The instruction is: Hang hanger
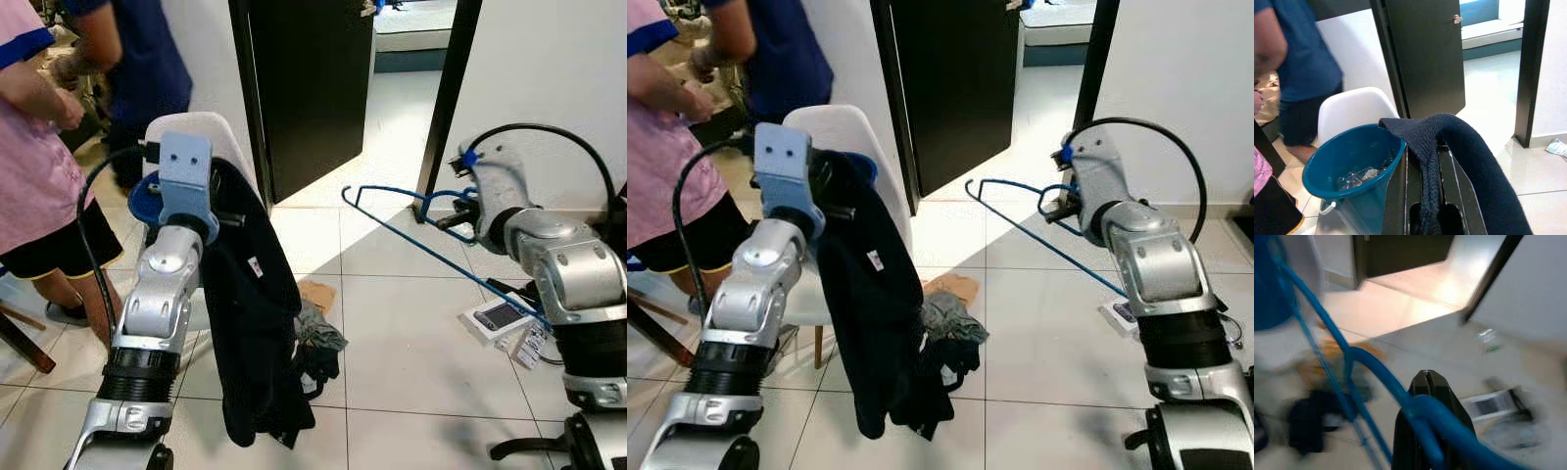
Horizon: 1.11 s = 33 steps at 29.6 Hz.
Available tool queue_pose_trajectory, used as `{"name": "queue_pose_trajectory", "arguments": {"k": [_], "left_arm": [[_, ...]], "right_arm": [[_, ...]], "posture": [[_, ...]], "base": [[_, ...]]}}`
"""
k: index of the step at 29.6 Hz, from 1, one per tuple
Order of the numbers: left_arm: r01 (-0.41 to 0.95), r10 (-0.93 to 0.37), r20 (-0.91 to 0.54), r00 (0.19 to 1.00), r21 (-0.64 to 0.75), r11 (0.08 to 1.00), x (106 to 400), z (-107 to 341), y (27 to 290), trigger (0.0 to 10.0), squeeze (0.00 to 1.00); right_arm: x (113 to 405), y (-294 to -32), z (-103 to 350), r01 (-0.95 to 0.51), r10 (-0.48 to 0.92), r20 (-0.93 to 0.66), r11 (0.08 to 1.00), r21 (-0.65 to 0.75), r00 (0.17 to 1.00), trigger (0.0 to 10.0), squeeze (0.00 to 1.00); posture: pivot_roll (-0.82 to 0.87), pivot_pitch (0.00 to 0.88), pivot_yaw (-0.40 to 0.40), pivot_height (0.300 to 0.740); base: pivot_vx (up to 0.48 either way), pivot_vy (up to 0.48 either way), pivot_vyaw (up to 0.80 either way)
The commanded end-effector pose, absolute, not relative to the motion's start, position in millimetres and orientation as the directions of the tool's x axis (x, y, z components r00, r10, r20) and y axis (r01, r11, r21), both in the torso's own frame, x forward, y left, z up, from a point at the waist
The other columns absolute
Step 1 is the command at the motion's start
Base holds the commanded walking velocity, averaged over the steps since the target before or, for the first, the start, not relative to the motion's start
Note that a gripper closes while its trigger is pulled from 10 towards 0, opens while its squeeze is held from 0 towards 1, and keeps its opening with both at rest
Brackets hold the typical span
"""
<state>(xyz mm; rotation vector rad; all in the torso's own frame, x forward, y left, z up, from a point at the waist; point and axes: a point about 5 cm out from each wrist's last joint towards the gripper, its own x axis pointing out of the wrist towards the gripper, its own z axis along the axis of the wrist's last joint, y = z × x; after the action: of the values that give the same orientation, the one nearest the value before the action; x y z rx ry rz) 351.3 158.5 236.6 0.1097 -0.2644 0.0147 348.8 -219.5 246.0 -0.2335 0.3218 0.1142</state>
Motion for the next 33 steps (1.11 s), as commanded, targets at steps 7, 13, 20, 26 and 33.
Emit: {"name": "queue_pose_trajectory", "arguments": {"k": [7,13,20,26,33], "left_arm": [[-0.013,-0.011,0.293,0.956,0.077,0.997,348.8,245.6,152.5,10.0,0.0],[-0.007,-0.015,0.296,0.955,0.073,0.997,350.3,247.0,150.2,10.0,0.0],[-0.009,-0.013,0.296,0.955,0.072,0.997,350.0,247.5,150.6,10.0,0.0],[-0.019,-0.004,0.299,0.954,0.072,0.997,350.2,249.1,155.1,10.0,0.0],[-0.021,-0.002,0.301,0.954,0.073,0.997,350.6,249.5,156.0,10.0,0.0]], "right_arm": [[335.4,-175.4,248.7,-0.452,0.474,-0.345,0.88,0.148,0.81,10.0,0.0],[323.2,-149.7,261.0,-0.609,0.653,-0.259,0.758,0.234,0.712,10.0,0.0],[303.5,-129.3,273.7,-0.755,0.788,-0.154,0.616,0.224,0.596,10.0,0.0],[269.4,-121.1,278.3,-0.905,0.904,-0.143,0.418,0.085,0.404,10.0,0.0],[254.5,-115.5,275.0,-0.94,0.933,-0.159,0.336,0.062,0.323,10.0,0.0]], "posture": [[-0.04,0.0,0.043,0.74],[-0.05,0.0,0.043,0.74],[-0.05,0.0,0.045,0.74],[-0.05,0.0,0.043,0.74],[-0.05,0.0,0.046,0.74]], "base": [[0.0,0.0,0.0],[0.0,0.0,0.0],[0.0,0.0,0.0],[0.0,0.0,0.0],[0.0,0.0,0.0]]}}
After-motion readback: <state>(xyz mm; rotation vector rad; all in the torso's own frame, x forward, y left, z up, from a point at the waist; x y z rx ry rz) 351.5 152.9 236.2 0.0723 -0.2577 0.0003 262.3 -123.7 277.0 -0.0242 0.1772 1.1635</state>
